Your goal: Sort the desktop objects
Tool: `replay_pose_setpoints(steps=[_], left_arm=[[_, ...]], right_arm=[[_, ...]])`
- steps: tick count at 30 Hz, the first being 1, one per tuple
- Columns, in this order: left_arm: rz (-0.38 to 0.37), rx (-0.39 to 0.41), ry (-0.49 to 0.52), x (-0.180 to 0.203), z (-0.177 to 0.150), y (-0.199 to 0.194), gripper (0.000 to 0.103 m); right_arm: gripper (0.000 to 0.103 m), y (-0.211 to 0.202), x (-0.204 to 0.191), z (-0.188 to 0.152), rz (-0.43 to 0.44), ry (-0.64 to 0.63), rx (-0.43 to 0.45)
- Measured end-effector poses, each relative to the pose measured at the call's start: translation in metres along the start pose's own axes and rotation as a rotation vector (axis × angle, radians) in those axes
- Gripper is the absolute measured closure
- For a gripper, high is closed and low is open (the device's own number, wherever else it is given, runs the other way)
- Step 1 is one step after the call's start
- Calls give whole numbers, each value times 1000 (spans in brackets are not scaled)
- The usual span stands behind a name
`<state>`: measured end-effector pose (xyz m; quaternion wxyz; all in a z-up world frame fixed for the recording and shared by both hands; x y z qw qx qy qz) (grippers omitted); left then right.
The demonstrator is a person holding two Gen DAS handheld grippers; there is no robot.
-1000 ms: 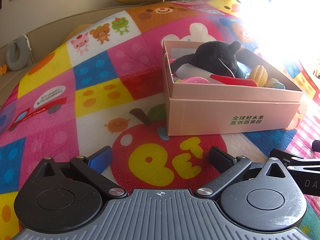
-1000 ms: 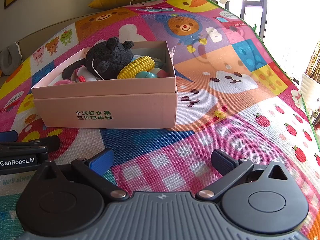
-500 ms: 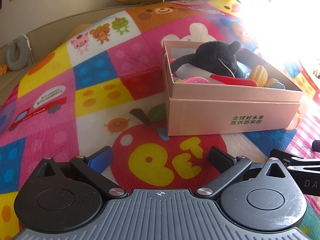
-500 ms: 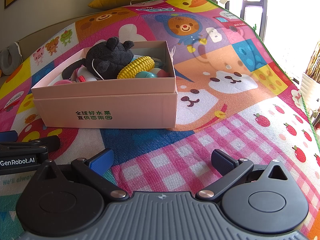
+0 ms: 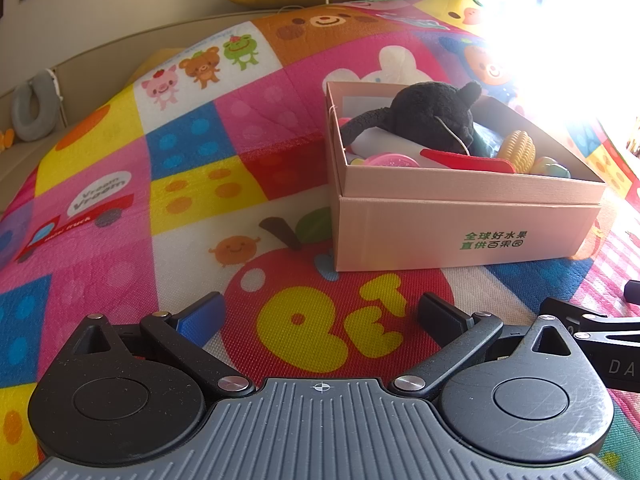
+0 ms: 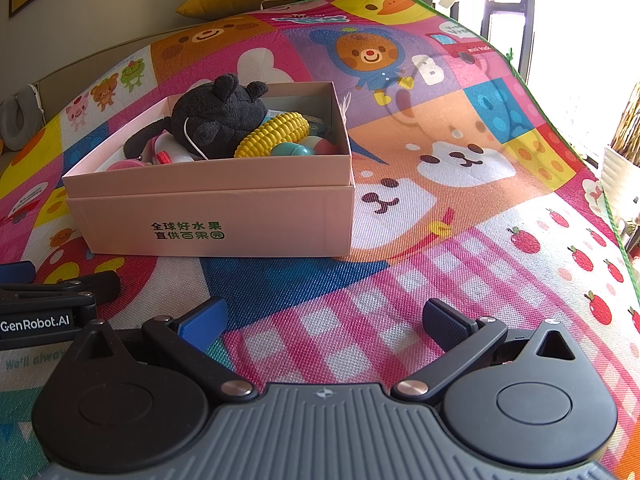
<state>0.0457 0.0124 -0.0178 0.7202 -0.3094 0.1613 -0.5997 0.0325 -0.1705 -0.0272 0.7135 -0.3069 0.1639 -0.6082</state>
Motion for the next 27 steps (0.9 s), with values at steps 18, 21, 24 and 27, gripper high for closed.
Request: replay_pose_setpoints(steps=[18,21,24,27], left_arm=[[0,0,0,0,1,0,0],[1,0,1,0,0,0,0],[1,0,1,-1,1,0,0],[-4,0,-5,-1,1,0,0]], right_arm=[[0,0,0,0,0,-1,0],[0,0,0,0,0,0,0],[0,0,0,0,0,0,0],[0,0,0,0,0,0,0]])
Point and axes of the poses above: each gripper's, at about its wrist camera, not at the fingertips, and y roughly the way its jaws point, x to its right, z to its top, the point moved 2 cm from there along y, roughly the way its jaws point, and after that the axes turned 11 degrees about -y, right-handed, at the moved point
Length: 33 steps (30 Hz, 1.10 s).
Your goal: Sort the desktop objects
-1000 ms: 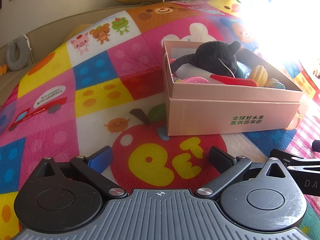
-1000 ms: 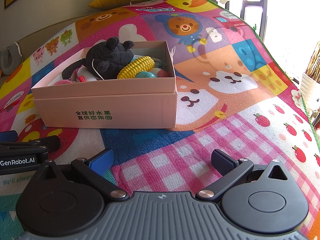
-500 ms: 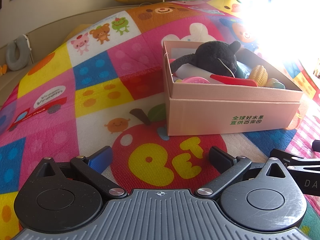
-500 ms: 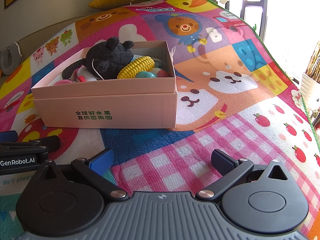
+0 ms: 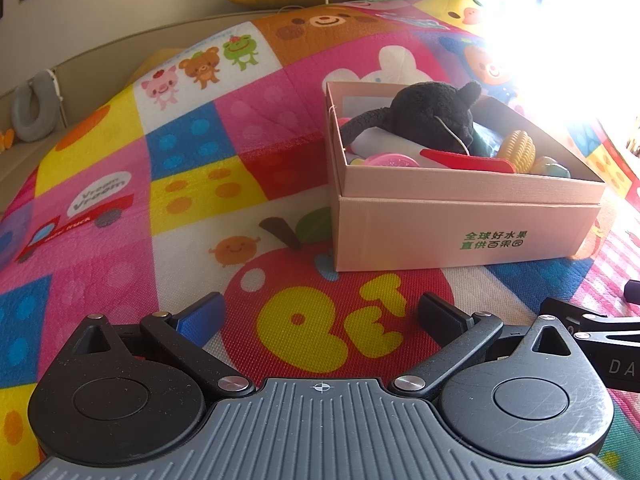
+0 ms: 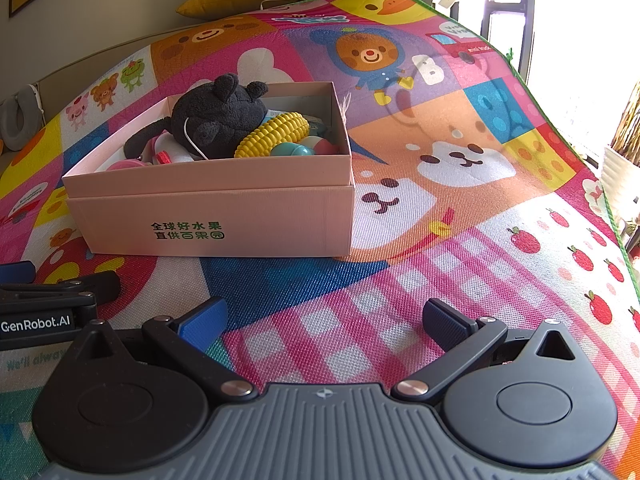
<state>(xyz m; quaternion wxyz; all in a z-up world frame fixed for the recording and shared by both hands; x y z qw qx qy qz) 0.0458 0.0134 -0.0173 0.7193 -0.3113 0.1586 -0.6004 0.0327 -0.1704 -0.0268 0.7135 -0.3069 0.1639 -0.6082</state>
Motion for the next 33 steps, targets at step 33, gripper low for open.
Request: replay_pose_setpoints(steps=[33], left_arm=[[-16,-43,13,-6,-12,-20,0]], right_arm=[[0,0,0,0,0,0,0]])
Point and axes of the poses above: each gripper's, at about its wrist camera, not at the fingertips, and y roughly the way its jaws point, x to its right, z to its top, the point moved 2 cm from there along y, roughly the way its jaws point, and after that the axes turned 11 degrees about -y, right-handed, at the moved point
